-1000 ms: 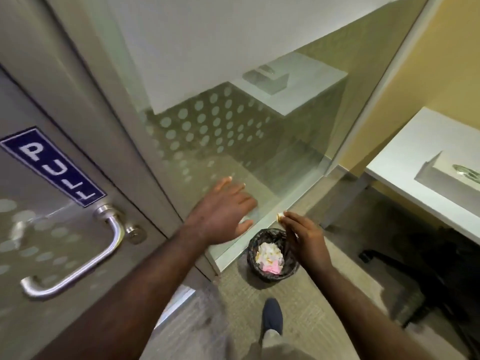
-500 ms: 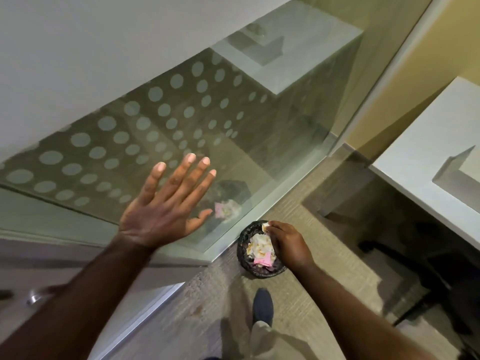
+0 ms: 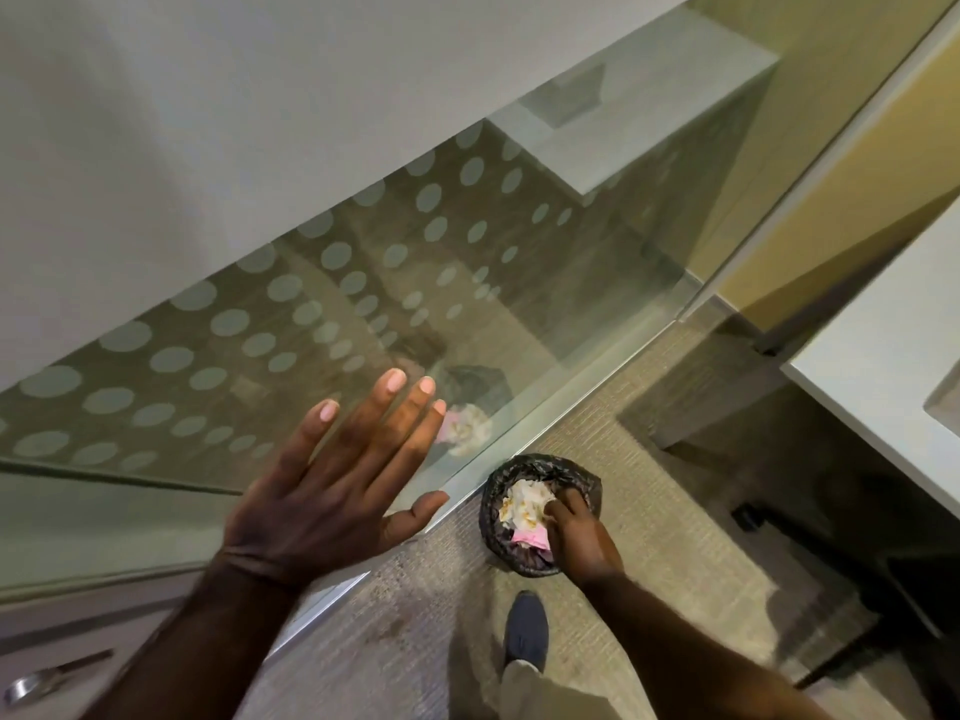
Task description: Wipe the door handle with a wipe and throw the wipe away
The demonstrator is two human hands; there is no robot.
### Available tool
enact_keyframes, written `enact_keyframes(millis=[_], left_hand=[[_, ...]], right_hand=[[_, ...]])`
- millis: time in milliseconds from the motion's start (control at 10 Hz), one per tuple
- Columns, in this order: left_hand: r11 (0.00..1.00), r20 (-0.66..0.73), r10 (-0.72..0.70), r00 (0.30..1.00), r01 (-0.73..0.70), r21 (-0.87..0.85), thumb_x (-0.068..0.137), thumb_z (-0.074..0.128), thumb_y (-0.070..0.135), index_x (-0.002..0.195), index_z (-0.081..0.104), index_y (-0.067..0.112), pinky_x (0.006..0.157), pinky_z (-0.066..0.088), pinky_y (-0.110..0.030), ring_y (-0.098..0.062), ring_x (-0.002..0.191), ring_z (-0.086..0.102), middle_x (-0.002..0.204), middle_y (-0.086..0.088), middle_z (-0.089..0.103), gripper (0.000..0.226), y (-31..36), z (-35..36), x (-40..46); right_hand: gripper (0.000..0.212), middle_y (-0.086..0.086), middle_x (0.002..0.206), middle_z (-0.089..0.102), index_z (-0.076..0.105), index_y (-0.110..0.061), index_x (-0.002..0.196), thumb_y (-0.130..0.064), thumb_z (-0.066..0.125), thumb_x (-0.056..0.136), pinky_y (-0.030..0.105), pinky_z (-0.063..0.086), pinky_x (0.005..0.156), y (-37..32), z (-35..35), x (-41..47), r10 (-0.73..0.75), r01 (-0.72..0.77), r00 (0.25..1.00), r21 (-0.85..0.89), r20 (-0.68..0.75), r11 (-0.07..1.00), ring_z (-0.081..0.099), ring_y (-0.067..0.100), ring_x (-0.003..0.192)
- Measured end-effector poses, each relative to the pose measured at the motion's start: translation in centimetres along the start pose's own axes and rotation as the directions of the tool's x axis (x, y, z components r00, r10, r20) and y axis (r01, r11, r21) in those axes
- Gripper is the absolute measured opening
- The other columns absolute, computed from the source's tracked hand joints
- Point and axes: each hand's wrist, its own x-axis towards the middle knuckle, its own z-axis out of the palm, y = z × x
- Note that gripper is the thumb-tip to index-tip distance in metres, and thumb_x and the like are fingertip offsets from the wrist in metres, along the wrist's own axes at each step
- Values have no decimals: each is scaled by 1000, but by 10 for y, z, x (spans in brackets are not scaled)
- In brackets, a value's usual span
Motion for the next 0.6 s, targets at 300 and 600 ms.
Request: enact_keyframes(millis=[300,600], left_hand=[[1000,15,-12,1000,12,10,88,45,75,141,56,15,111,19,-41,-20,138,43,148,-2,51,80,4,4,0],[997,33,-66,997,67,-43,86,42,79,141,56,14,115,16,-42,-22,139,42,149,-3,49,86,0,-6,4]], right_hand=[[26,13,112,65,66,-8,109,-22,47,98,30,46,81,3,9,19,171,-172,976,-8,134,985,61,27,101],[11,11,94,69,71,-9,92,-9,62,85,36,52,74,10,-16,-6,-96,95,995,-47,-20,994,63,30,90]])
